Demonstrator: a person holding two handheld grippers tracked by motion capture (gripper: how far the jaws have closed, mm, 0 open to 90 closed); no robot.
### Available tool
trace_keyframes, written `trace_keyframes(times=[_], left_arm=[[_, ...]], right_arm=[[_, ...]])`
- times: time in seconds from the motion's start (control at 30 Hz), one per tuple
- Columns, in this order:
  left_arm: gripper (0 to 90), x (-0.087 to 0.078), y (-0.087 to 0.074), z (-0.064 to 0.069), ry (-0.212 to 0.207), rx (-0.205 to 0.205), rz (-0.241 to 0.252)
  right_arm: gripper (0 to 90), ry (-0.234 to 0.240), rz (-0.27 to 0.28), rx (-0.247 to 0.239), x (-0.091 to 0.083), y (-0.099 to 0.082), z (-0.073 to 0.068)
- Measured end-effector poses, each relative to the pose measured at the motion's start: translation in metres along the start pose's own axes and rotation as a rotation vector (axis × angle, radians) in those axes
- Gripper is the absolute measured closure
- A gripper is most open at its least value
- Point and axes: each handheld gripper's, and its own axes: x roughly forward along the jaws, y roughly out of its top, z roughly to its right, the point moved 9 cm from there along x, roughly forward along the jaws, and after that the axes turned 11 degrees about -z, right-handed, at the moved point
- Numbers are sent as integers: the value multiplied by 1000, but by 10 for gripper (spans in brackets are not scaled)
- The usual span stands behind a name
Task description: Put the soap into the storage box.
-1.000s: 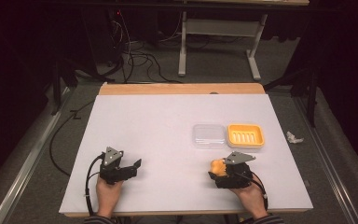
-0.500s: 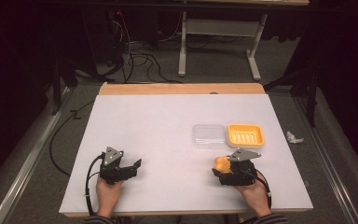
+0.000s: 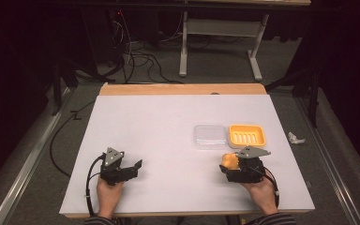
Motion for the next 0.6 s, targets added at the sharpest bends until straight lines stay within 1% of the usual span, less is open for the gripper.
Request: trace_keyframes(times=[0.03,0.3,0.6], left_arm=[[187,0,0,0,-1,0,0],[187,0,0,0,-2,0,1],[187,0,0,0,-1,2,3]], right_arm=[[263,-1,-1,7,-1,0,1],[263,-22,8,11,-5,3,11],[263,-38,21,36,-12,6,24]])
